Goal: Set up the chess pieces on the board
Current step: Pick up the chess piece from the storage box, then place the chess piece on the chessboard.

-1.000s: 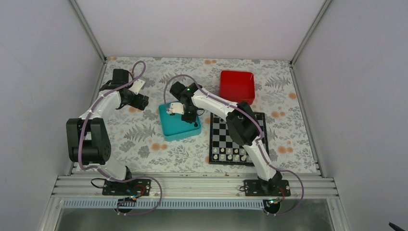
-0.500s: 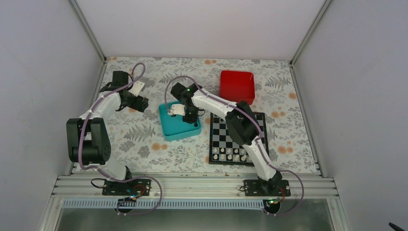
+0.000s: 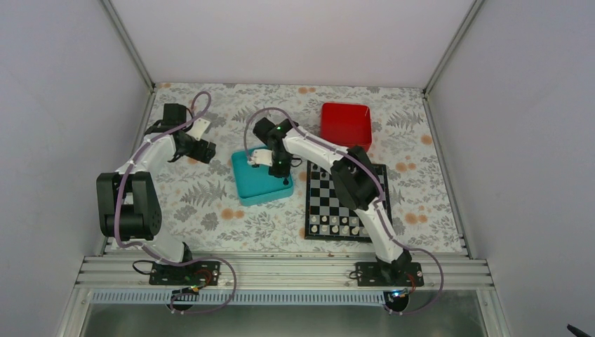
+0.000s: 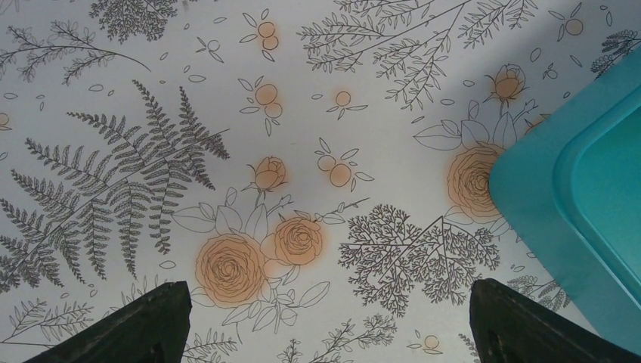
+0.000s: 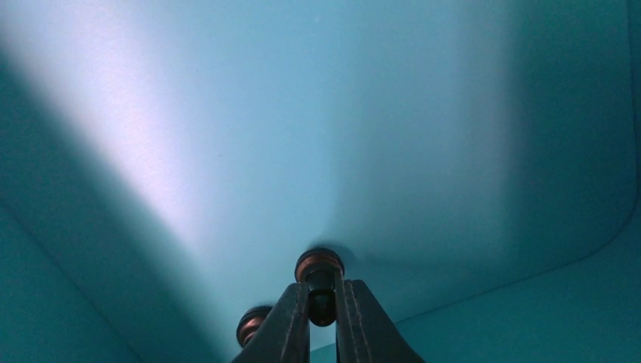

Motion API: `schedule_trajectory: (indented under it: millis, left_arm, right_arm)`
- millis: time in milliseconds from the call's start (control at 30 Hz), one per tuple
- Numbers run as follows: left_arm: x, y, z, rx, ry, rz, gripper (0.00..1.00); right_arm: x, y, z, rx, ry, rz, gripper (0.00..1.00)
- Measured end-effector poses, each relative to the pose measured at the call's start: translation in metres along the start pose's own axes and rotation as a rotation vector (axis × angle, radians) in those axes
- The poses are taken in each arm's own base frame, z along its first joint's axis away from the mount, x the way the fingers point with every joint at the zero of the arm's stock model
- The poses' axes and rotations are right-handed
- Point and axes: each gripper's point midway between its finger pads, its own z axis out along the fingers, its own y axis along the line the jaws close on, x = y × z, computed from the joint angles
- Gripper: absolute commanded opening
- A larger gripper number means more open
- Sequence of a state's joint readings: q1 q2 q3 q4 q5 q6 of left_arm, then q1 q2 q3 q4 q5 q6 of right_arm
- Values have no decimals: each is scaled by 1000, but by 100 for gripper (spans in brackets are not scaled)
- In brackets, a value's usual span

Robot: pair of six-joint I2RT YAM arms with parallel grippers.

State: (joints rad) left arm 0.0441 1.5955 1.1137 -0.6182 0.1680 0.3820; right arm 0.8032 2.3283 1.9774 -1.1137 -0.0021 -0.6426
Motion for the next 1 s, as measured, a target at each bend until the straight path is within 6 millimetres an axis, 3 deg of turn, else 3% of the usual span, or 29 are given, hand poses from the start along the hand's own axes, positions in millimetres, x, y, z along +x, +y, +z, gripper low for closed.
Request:
schedule_trajectory:
  millis: [167,233,367,433,533,600,667,767,867,1000]
  left_arm:
    - [0,0,0,0,0,0,91]
    - [0,0,0,1,2,0,91]
    - [-3,1,-3,-2,-3,1,91]
    - [-8,2,-6,-6,-12,2,91]
    - [-14,4,-10,-12,-24,3,91]
    - [-18,5,-13,-14,-30,4,91]
    - [-20,6,-14,-15,-34,2,91]
    - [-23,6,-16,-15,-37,-3,91]
    - [-23,6,-15,-13,-33,-9,91]
    - [-20,7,-11,-11,-19,-18,91]
  right_arm:
    - [-1,2,-24,-24,-49,13,9]
    - [-4,0,-47,-10,-94,18,10]
    - [1,-14,-122,76,-230,48,10]
    - [19,-27,-160,131,-295,91,11]
    - [70,-49,-194,196,-336,204,12]
    - [117,-58,-197,219,-319,300,12]
    - [175,-60,-186,217,-269,418,12]
    - [238,-49,-164,190,-203,543,12]
    - [283,-34,-145,160,-159,629,12]
    - [324,-18,-122,133,-128,709,12]
